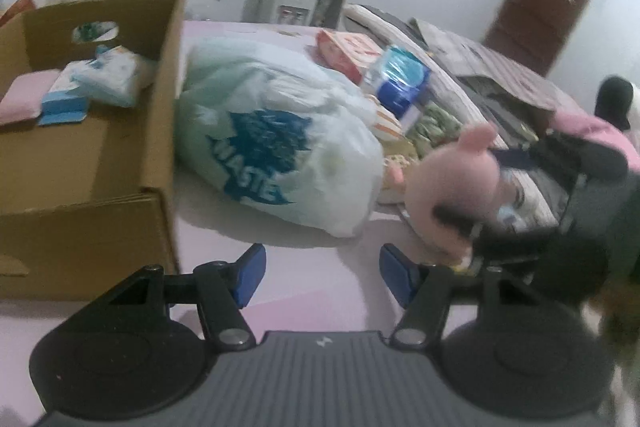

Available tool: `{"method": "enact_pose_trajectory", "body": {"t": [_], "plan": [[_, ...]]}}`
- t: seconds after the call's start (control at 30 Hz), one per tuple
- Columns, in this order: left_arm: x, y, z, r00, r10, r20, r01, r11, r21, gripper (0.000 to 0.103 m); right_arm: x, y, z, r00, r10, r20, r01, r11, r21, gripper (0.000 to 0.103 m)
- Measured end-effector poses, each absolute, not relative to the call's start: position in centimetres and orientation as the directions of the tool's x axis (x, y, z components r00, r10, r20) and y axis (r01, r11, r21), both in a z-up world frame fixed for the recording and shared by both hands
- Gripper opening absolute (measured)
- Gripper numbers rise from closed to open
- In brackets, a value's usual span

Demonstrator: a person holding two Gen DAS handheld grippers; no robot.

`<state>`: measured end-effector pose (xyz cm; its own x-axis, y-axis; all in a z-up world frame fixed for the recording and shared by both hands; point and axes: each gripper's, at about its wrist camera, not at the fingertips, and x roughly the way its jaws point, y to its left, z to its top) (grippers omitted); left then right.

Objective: Organize soft objects
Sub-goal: 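Carry the plush toy over the cardboard box with both tools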

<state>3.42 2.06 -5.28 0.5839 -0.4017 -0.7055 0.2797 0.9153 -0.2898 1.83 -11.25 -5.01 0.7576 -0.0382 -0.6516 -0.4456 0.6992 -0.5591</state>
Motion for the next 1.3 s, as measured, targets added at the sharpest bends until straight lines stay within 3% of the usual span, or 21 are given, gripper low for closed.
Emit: {"method": "enact_pose_trajectory", "body": {"t": [0.23,0.5,0.7,0.9,1.03,1.17,1.3], "plan": [[3.1,3.6,-5.2,0.584,-0.409,-0.701,0.25,0.913,-0.324,0.064,-0.8,-7.8,-5.9,0.741,0.043,-0.67,-0.567,0.575,-0.59,0.078],[3.2,3.7,-5.0,0.564,-0.461,-0.685,0.273,0.887,-0.372,0.067,-1.7,-12.0,-1.9,0.65,0.283,-0.705,-0.608,0.75,-0.26,0.082],[3.6,2.9,-5.1,0.518,-0.5,-0.695,0.32,0.866,-0.385,0.069,-1.7,-19.7,-0.5,0.64,0.453,-0.62,-0.447,0.876,0.18,0.083],[4.1,2.0,-5.5,0.445,-0.56,-0.699,0.361,0.826,-0.433,0.072,0.9,-25.7,-2.9,0.66,0.515,-0.546,-0.187,0.817,0.545,0.083],[4.8,0.4,-6.1,0.39,-0.571,-0.723,0.393,0.813,-0.429,0.073,2.8,-25.8,-5.2,0.623,0.551,-0.555,-0.097,0.758,0.645,0.083],[5.6,-1.2,-7.2,0.34,-0.56,-0.756,0.399,0.814,-0.423,0.073,4.3,-24.3,-6.6,0.556,0.52,-0.648,-0.046,0.798,0.601,0.082],[6.2,-2.4,-8.0,0.317,-0.546,-0.775,0.398,0.819,-0.414,0.07,4.7,-23.8,-8.2,0.506,0.604,-0.616,-0.028,0.725,0.688,0.068]]}}
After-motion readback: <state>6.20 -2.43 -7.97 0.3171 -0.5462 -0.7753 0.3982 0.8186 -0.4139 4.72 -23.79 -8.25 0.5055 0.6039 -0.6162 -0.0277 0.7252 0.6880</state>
